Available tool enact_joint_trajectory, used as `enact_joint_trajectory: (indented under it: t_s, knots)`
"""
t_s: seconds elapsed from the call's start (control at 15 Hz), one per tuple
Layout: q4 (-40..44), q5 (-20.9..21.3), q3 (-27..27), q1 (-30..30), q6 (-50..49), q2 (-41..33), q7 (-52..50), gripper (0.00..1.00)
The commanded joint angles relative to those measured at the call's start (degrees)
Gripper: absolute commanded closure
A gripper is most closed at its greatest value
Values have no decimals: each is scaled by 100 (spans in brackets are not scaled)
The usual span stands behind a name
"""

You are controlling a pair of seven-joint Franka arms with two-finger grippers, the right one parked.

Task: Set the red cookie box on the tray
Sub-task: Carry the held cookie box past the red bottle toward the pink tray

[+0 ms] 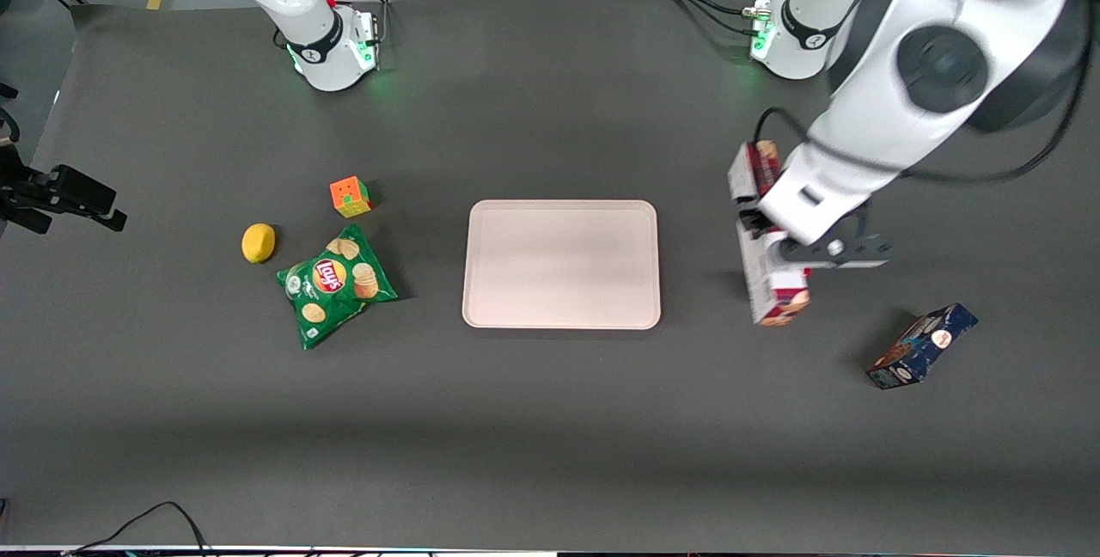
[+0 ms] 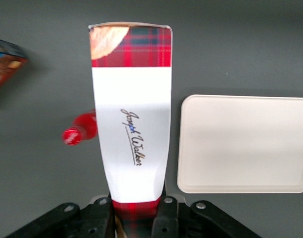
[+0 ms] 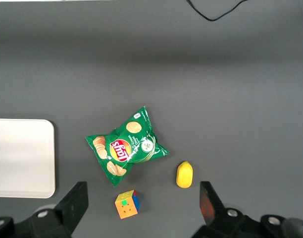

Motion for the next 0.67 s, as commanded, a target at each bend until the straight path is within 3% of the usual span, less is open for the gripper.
enact_joint_trajectory:
  t_s: [0.0,0.13,0.4,0.6]
  knots:
    - [357,41,-89,-255,316,794,-387,91]
    - [348,190,-211,-431,561,1172,-668,91]
    - [339,945,-388,-835,1229,1928,-1599,91]
    - [199,999,-379,-976,1625,2210,-1671,91]
